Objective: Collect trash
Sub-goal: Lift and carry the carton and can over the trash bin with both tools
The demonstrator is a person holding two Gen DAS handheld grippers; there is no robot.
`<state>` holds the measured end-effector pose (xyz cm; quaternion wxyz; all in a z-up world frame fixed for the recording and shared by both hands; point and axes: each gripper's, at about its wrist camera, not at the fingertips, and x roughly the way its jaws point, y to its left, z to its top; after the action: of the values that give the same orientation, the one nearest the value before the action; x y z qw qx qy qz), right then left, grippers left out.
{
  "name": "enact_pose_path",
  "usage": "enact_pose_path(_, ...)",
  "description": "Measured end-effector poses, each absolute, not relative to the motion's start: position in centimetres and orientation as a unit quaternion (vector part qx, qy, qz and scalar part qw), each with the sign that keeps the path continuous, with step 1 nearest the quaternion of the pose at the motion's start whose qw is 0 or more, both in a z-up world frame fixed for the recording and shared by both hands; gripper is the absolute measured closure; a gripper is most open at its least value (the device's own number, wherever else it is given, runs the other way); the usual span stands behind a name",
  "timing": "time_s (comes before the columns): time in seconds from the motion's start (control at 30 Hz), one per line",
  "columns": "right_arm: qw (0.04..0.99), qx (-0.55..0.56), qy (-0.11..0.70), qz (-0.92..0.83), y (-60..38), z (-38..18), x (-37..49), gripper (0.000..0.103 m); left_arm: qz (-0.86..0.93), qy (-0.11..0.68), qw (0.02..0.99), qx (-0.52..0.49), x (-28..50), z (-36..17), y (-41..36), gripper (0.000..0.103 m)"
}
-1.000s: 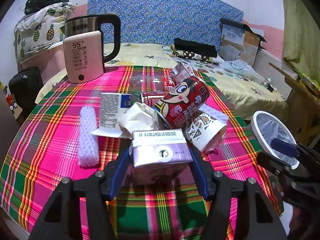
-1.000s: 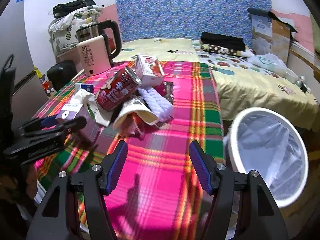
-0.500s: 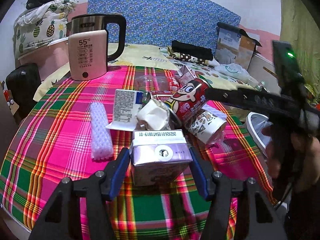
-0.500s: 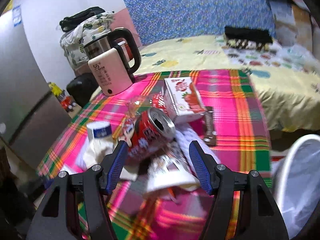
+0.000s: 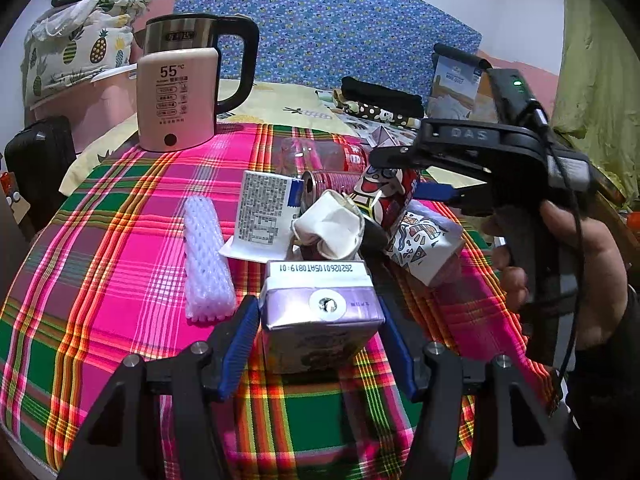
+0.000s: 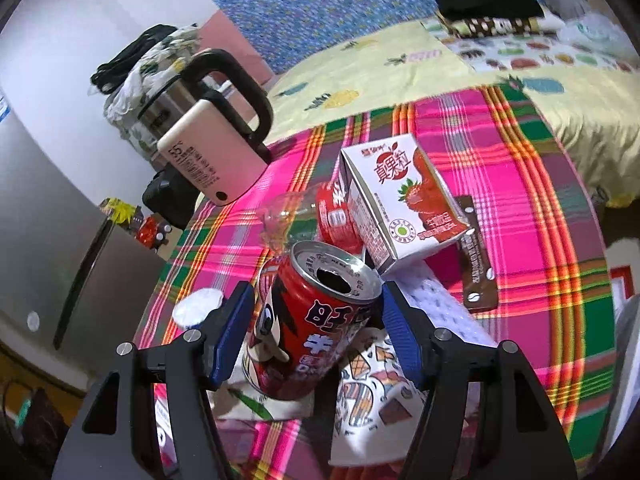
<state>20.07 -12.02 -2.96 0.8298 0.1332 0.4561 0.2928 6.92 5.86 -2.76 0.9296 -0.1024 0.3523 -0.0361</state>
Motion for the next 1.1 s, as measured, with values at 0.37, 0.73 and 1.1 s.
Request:
enact_pose_path(0.37,0.830,0.121,0.455,0.297,-11.6,-1.9,19.4,0.042,-0.039,0.354,0.929,-0.102,6.9,-2.7,5.8,0.041)
enact_pose_path(0.73,0.864,0.091,0.398,0.295,-14.4,0.9,16.1,0.043,-0.043,0.345,0.934,-0.088,5.9,-1.3,4.4,0.042)
enact_pose_path(1.1,0.889,0.095,0.375,0.244,-19.4,1.3,13.2,0.043,-0.077,0.332,0.938,-0.063,5.7,0.9,0.7,0.042)
